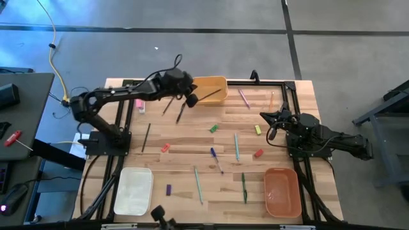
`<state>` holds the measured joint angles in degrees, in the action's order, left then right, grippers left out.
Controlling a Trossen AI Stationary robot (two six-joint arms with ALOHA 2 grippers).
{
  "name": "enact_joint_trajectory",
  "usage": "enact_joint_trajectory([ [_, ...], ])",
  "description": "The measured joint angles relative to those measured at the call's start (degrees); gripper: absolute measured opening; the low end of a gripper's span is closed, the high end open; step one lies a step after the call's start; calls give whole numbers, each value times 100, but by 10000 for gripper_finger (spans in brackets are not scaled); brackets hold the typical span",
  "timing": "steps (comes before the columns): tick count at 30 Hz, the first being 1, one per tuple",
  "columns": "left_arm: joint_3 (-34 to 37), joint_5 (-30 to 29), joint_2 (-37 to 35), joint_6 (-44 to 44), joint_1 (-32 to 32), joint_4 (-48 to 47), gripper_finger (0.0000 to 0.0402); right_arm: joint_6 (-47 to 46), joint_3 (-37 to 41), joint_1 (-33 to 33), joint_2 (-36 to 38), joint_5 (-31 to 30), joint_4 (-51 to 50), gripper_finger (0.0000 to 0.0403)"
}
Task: Sort crayons/erasers/pens/pencils in bins
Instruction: Put the pink pen into the orange bin
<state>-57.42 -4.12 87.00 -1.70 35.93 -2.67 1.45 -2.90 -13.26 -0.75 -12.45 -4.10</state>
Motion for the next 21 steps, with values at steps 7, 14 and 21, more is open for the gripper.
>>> enact_joint_trajectory([
  [7,1306,49,-928,338,-513,1022,0,2,0,2,1,-2,1,0],
  [14,2784,66,-1340,741,-1194,3176,0,0,1,2,1,-1,1,0],
  [21,3444,309,-1336,756,-1528,4661,0,2,0,2,0,-2,0,0],
])
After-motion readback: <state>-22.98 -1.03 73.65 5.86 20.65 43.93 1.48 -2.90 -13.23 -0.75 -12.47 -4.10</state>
